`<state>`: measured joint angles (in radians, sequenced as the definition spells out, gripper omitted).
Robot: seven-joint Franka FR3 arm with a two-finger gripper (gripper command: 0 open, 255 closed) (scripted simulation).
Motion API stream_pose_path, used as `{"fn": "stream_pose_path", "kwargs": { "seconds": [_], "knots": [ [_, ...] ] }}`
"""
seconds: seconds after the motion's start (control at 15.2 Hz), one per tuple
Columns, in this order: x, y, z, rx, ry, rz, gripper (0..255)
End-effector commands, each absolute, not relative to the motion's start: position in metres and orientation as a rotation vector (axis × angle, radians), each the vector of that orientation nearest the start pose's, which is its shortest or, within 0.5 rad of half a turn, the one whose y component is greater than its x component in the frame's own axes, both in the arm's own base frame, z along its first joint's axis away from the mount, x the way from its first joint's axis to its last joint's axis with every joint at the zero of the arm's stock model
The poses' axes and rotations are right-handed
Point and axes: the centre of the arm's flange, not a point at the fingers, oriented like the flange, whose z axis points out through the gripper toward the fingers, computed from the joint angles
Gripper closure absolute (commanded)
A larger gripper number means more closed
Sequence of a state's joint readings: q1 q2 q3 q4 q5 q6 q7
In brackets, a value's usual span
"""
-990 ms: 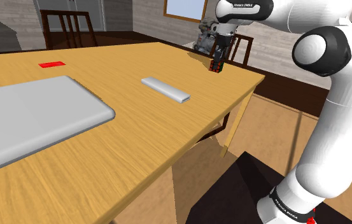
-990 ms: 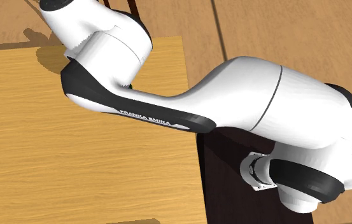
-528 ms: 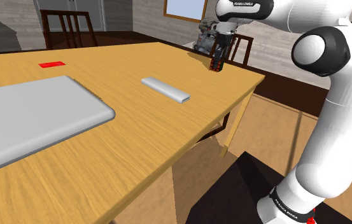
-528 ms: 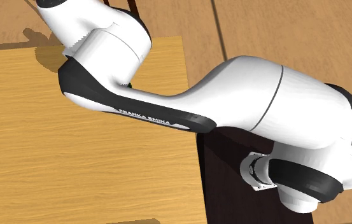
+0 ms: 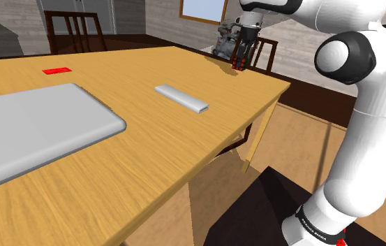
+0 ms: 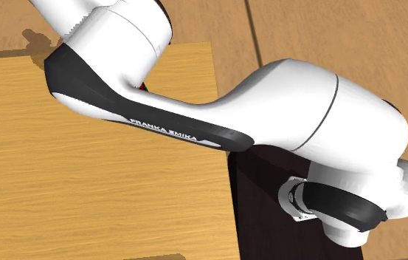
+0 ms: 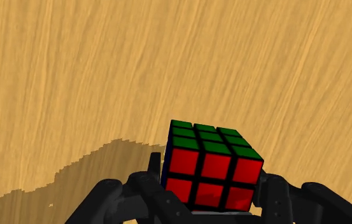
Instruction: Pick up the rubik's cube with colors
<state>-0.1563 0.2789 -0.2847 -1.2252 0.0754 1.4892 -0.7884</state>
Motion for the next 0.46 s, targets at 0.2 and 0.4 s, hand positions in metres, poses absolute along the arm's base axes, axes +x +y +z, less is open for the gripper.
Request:
{"fn": "stream_pose_path", "kwargs": {
  "seconds": [0.2, 0.4],
  "knots": [
    [0.583, -0.234, 0.646, -3.089, -0.568, 0.008, 255],
    [0.583, -0.234, 0.652, -3.089, -0.568, 0.008, 255]
  ]
}}
